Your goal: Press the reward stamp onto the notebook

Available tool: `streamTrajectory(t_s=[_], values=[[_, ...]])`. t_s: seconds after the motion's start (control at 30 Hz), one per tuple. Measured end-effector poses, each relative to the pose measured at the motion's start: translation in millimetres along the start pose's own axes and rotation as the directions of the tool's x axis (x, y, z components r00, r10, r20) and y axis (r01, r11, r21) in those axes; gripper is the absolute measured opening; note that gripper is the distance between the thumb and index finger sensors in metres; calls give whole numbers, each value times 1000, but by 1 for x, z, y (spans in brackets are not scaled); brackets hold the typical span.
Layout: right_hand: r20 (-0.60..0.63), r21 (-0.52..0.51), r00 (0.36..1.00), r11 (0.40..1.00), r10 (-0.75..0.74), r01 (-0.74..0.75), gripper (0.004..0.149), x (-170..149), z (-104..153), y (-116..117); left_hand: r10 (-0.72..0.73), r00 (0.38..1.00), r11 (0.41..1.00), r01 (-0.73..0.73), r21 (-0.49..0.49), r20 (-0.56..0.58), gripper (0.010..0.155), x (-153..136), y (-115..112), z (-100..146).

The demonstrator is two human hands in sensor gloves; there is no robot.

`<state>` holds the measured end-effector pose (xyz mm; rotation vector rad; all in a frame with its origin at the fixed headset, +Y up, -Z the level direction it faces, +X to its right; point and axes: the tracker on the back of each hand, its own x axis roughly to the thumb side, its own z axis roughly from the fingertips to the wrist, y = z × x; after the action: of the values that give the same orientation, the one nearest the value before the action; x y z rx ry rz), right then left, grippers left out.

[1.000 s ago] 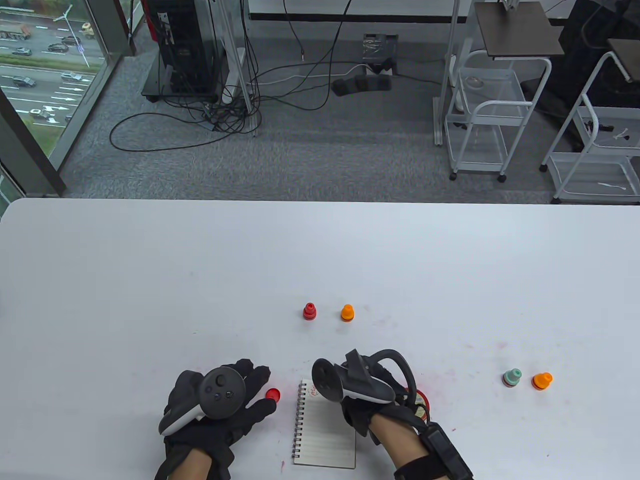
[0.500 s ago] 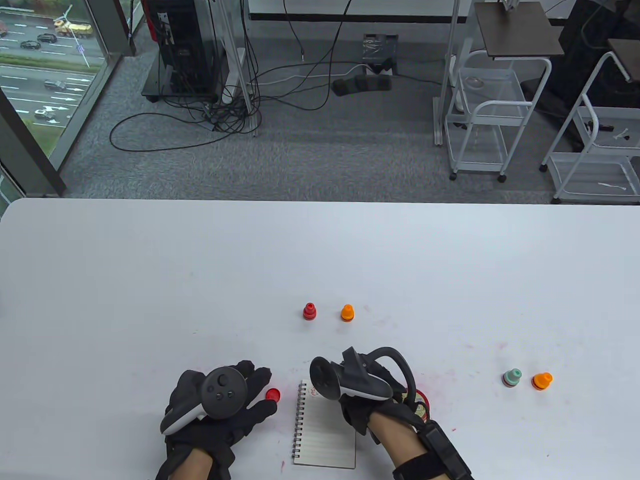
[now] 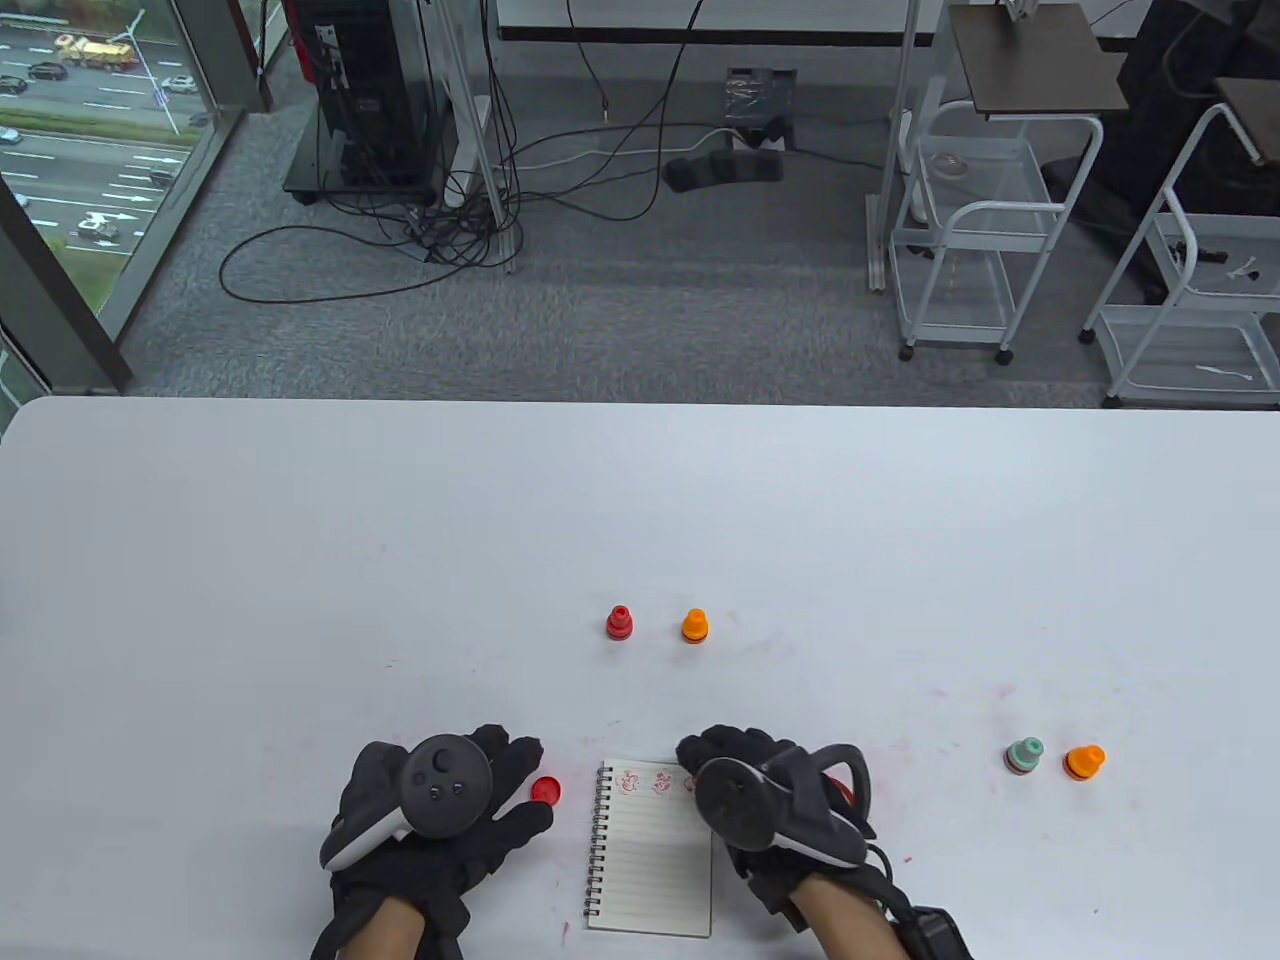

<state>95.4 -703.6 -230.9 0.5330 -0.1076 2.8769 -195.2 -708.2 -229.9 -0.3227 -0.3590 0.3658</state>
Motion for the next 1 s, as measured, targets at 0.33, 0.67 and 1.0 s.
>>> streamTrajectory(t_s=[0.33, 0.67, 1.0], values=[[-76, -250, 941, 920, -330, 303, 43, -42, 41, -29, -103, 995, 995, 103, -4, 15, 79, 6, -14, -10], [-56, -241, 956, 934, -286, 265, 43, -38, 44, -25, -234, 972, 972, 233, -36, -20, 80, 8, -30, -27], [-54, -232, 960, 939, -274, 254, 43, -36, 43, -24, -222, 972, 975, 222, -14, -78, 71, 6, -36, -34]])
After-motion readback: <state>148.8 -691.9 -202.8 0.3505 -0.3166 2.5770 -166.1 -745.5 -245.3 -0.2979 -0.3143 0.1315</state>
